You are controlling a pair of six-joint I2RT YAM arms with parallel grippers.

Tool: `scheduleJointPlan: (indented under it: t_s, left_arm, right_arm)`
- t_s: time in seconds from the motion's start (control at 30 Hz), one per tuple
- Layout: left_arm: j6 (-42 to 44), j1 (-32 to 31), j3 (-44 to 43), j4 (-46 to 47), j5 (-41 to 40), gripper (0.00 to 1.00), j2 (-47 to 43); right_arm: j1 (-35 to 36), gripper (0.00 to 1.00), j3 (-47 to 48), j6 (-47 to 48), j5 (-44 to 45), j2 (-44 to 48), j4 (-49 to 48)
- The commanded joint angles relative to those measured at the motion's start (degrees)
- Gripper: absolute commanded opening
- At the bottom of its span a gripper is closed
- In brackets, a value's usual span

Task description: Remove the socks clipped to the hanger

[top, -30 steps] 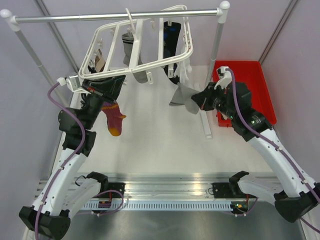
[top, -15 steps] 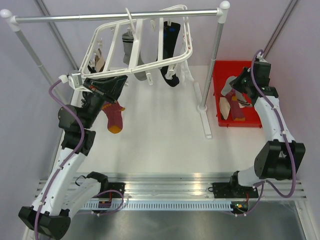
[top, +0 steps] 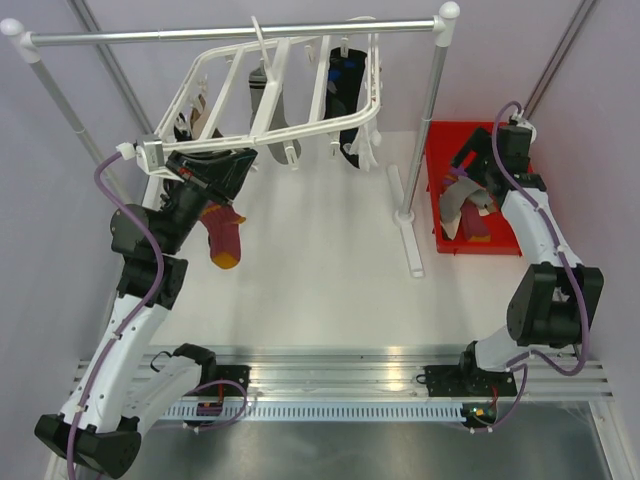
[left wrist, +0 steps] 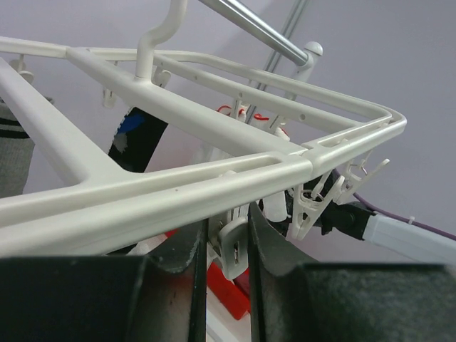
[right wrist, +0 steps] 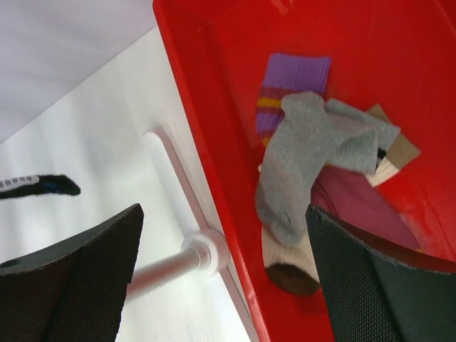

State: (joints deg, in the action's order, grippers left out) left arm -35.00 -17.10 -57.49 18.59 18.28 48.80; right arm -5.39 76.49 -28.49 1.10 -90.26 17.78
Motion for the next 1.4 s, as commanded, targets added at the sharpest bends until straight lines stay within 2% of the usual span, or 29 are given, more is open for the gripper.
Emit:
scheduleJointPlan:
  t_s: [0.0,0.1,0.13,0.17,0.27,0.3,0.33,0.43,0.47,0.53,0.67,0.87,1.0,1.37]
  left_arm:
    - [1.7,0.14,-2.1,-0.57,1.76,0.02,-0.1]
    - [1.08,0.14,-2.27,-0.75,1.76,0.02,0.42]
    - [0.99,0.05,-2.36,-0.83,1.49,0.02,0.51]
    - [0.9,0.05,-2.53,-0.92,1.58,0.02,0.51]
    - [0.9,0.05,-2.8,-1.36,1.4,0.02,0.6]
    - [0.99,-0.03,-2.89,-1.45,1.67,0.02,0.69]
    - [0.99,-0.12,-2.89,-1.62,1.67,0.02,0.77]
    - [0.82,-0.12,-3.06,-1.63,1.58,0.02,0.95]
    - [0.81,-0.3,-2.97,-1.63,1.67,0.02,0.95]
    - [0.73,-0.3,-3.06,-1.63,1.58,0.02,0.86]
    - [0.73,-0.65,-3.15,-1.98,1.84,0.02,0.86]
    - [0.82,-0.91,-3.24,-2.59,1.93,0.02,1.21]
    - [0.64,-1.53,-3.68,-2.51,1.93,0.02,1.48]
    - [0.9,-2.32,-3.59,-2.86,2.2,0.02,1.65]
  right_arm:
    - [3.0,0.98,-5.28,0.89,-1.02,8.85,-6.87]
    - [11.34,0.98,-14.24,1.77,-1.72,16.32,-15.3]
    - [15.54,0.98,-20.53,1.6,-3.81,18.26,-19.32]
    - [17.67,0.98,-24.16,0.55,-5.31,21.84,-28.41]
    - [29.61,0.98,-36.21,1.15,-5.59,25.39,-41.91]
    - [33.04,0.98,-37.97,2.98,-4.8,25.39,-48.65]
    - [40.29,0.98,-39.12,4.48,-2.1,24.7,-50.54]
    - [51.75,0.98,-36.78,9.68,1.7,18.47,-54.69]
    - [53.27,0.98,-35.46,10.12,1.36,13.67,-56.09]
    - [55.91,0.98,-30.82,10.47,0.31,8.46,-57.5]
    - [56.36,0.98,-23.33,5.82,-7.95,-4.45,-63.73]
    - [58.12,0.98,-13.04,2.74,-11.91,-14.4,-66.38]
    - [59.87,0.98,-8.38,1.86,-12.35,-17.58,-67.61]
    - [62.69,0.98,-4.69,2.74,-10.6,-18.37,-68.24]
